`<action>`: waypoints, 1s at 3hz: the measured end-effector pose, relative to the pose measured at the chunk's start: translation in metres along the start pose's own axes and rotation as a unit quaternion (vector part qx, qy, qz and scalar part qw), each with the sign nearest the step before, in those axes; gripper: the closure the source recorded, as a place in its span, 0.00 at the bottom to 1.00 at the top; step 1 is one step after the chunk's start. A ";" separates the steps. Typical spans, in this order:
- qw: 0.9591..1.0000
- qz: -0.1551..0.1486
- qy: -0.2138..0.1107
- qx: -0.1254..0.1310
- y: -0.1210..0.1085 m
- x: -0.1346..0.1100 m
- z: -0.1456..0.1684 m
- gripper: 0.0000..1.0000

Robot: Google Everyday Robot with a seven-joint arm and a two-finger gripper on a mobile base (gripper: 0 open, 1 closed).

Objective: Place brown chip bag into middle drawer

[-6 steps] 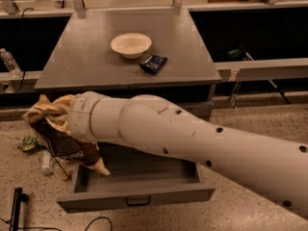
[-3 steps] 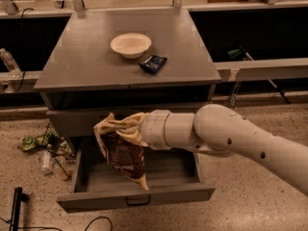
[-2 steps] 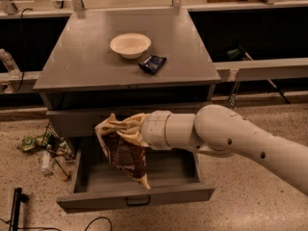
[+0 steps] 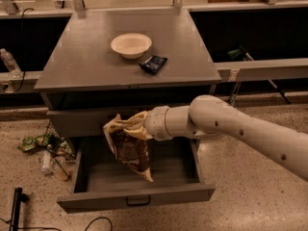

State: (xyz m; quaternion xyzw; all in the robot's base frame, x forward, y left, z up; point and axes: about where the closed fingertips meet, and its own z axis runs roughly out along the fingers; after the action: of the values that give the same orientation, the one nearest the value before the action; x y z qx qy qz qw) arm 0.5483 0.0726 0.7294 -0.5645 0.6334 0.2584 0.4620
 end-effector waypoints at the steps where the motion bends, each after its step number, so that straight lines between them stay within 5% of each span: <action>1: 0.999 0.025 -0.002 -0.047 -0.015 0.044 0.028 1.00; 2: 0.996 0.051 0.017 -0.075 -0.014 0.093 0.051 1.00; 3: 0.994 0.075 0.036 -0.074 -0.005 0.124 0.060 0.86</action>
Offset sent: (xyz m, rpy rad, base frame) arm 0.0438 -0.0154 -0.1732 -0.0537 0.2725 0.0937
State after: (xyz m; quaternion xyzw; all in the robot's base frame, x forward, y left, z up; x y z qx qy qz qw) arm 0.5789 0.0632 0.5954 -0.5566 0.6697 0.3177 0.3752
